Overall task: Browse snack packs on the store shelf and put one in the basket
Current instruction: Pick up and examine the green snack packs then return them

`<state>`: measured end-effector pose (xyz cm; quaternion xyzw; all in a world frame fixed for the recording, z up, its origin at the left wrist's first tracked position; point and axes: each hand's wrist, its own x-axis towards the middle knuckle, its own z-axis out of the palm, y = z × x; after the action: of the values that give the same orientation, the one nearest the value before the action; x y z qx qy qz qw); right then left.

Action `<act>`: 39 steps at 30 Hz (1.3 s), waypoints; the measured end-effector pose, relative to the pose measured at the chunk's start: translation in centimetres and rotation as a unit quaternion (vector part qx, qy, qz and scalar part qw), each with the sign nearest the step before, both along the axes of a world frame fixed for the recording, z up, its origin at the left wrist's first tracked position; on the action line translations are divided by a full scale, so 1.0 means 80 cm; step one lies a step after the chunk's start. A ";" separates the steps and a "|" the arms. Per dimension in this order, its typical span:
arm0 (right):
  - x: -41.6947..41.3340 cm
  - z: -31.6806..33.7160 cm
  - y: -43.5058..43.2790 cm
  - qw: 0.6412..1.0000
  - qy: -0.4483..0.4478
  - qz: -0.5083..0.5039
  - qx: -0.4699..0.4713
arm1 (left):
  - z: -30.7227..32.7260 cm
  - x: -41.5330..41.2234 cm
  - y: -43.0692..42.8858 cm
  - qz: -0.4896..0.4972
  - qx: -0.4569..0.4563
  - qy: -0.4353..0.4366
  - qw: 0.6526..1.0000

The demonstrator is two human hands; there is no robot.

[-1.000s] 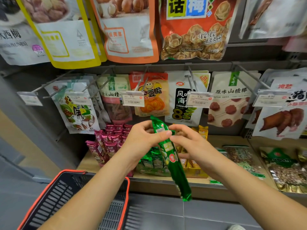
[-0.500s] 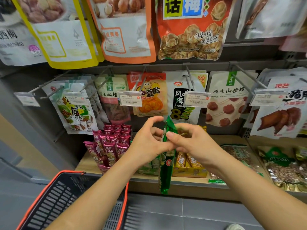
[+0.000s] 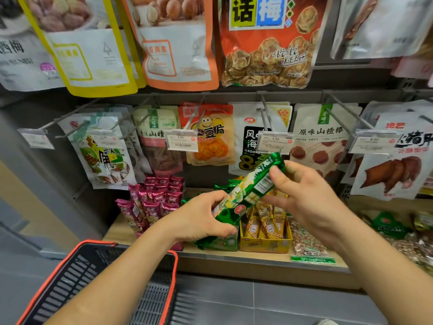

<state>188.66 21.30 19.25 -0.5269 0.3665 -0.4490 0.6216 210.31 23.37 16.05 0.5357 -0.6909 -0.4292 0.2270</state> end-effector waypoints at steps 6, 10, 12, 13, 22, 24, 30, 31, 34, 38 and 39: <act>-0.043 0.008 -0.017 0.986 0.120 0.101 0.050 | 0.003 0.013 0.000 -0.022 -0.032 -0.098 0.994; -0.056 0.008 -0.019 0.887 0.390 0.232 -0.082 | -0.001 0.015 -0.004 -0.061 -0.087 -0.229 0.968; -0.049 0.001 -0.019 0.797 0.518 0.272 -0.146 | -0.006 0.011 -0.006 -0.078 -0.124 -0.287 0.947; -0.042 -0.004 -0.018 0.766 0.559 0.268 -0.172 | -0.007 0.009 -0.006 -0.076 -0.134 -0.299 0.942; -0.004 -0.047 -0.012 0.721 0.607 0.171 -0.289 | 0.000 0.017 -0.008 0.007 -0.154 -0.227 0.962; -0.007 -0.045 -0.016 0.738 0.589 0.143 -0.295 | 0.005 0.028 -0.010 0.050 -0.153 -0.206 0.965; -0.011 -0.044 -0.023 0.800 0.527 0.115 -0.262 | 0.025 0.056 -0.007 0.137 -0.129 -0.049 0.981; -0.009 -0.044 -0.023 0.808 0.519 0.123 -0.251 | 0.026 0.057 -0.006 0.145 -0.122 -0.010 0.982; -0.005 -0.044 -0.022 0.831 0.483 0.155 -0.228 | 0.029 0.059 -0.003 0.166 -0.108 0.057 0.978; 0.007 -0.047 -0.010 0.858 0.422 0.185 -0.227 | 0.033 0.056 0.000 0.182 -0.131 0.063 0.972; 0.013 -0.048 -0.004 0.870 0.396 0.187 -0.226 | 0.032 0.051 0.001 0.178 -0.132 0.071 0.972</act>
<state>189.73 20.95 15.38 -0.8456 0.3643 -0.1487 0.3608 214.39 23.46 18.64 0.5835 -0.6169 -0.3235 0.4174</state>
